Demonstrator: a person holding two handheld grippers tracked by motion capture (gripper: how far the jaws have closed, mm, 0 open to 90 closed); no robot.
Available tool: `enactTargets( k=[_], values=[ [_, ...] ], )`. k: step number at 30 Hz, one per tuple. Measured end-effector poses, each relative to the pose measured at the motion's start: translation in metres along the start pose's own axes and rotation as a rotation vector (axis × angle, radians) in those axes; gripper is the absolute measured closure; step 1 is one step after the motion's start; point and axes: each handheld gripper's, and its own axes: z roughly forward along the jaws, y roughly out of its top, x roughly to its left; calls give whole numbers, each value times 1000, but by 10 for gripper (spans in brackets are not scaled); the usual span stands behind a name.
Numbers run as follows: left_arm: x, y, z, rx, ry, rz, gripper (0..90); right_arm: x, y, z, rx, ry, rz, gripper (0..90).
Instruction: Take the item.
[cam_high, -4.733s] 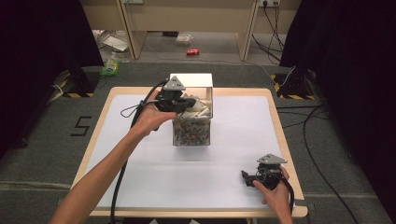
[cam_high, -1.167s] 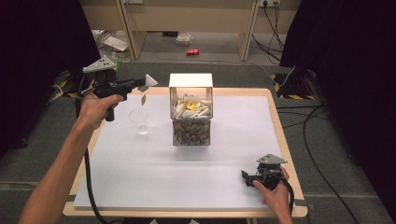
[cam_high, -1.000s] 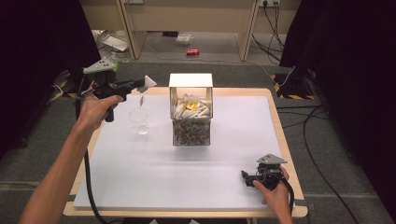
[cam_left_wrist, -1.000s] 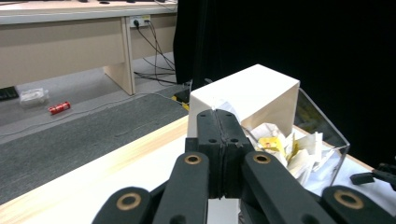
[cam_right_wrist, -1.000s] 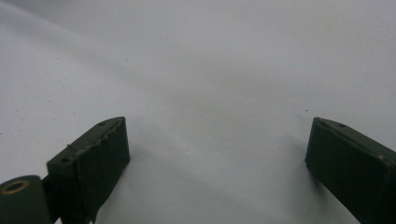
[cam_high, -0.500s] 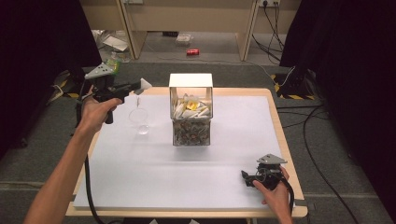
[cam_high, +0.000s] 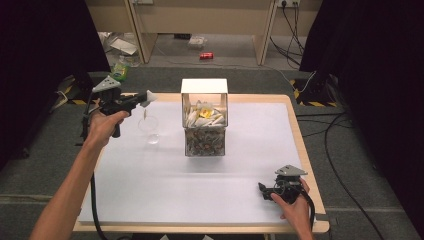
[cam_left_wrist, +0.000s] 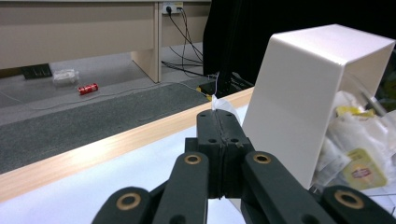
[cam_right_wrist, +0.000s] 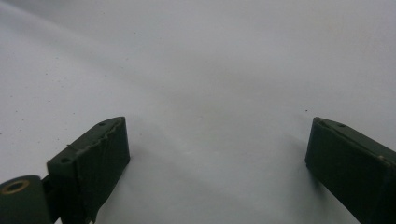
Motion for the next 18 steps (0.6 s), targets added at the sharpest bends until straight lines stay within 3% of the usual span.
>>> enactTargets(
  k=[18],
  values=[
    [19, -34, 14, 8, 27, -47, 889, 0, 0, 0, 1, 0, 0, 69]
  ],
)
